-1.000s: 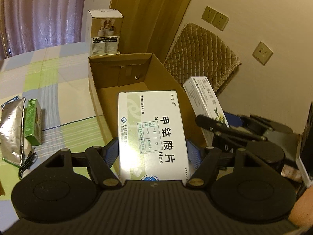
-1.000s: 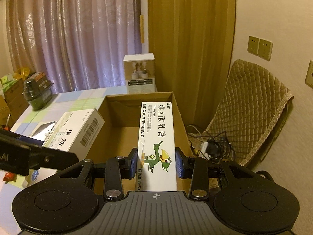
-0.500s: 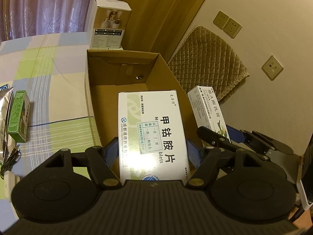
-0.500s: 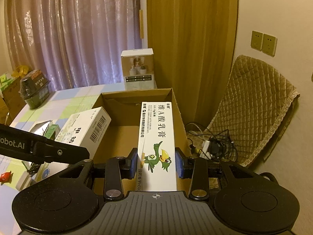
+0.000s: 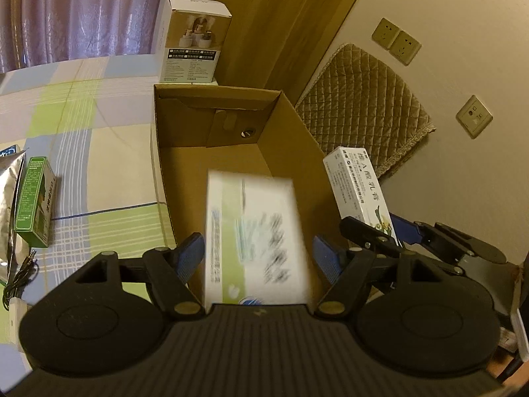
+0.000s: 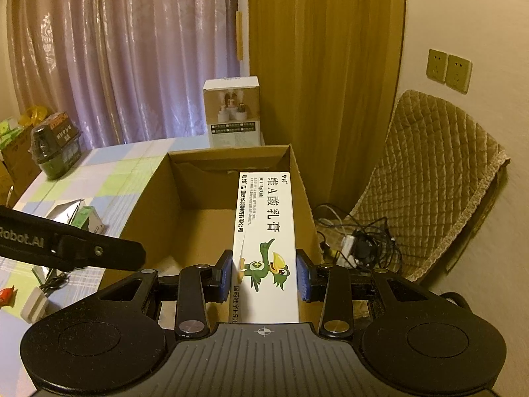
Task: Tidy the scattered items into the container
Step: 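Lower both boxes into the cardboard box and open both tools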
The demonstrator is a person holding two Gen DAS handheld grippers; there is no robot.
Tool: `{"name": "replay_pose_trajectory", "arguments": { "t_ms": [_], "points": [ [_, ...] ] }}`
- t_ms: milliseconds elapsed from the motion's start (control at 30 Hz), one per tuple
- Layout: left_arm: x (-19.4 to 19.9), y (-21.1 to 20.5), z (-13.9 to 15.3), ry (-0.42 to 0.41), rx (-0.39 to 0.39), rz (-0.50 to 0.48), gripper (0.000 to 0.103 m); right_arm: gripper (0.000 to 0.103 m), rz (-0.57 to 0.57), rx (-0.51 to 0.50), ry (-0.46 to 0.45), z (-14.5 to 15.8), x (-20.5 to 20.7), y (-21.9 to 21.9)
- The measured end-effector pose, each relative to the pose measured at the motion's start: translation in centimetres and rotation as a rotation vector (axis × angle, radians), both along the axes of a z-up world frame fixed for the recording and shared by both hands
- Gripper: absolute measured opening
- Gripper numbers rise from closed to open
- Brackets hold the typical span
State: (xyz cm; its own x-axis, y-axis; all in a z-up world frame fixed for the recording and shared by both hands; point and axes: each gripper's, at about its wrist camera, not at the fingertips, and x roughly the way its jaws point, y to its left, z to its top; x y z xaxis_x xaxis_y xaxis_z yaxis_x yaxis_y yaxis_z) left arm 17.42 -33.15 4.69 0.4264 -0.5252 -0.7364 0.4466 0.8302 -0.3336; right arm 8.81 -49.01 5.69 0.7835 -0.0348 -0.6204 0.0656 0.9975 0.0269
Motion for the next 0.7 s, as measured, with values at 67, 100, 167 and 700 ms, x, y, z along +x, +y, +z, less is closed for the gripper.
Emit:
{"name": "replay_pose_trajectory", "arguments": {
  "t_ms": [67, 100, 167, 700],
  "points": [
    [-0.1, 0.2, 0.1, -0.009, 0.004, 0.001, 0.068, 0.041, -0.001, 0.001, 0.001, 0.0, 0.0, 0.0],
    [-0.2, 0.4, 0.1, -0.012, 0.004, 0.003, 0.068, 0.041, -0.001, 0.001, 0.000, 0.0, -0.1, 0.0],
    [-0.3, 0.9, 0.2, -0.015, 0.003, 0.009, 0.068, 0.041, 0.001, 0.001, 0.000, 0.0, -0.1, 0.1],
    [-1.4, 3.2, 0.3, -0.011, 0.011, 0.042, 0.068, 0.041, 0.027, 0.004, -0.003, 0.1, 0.2, 1.2]
  ]
}}
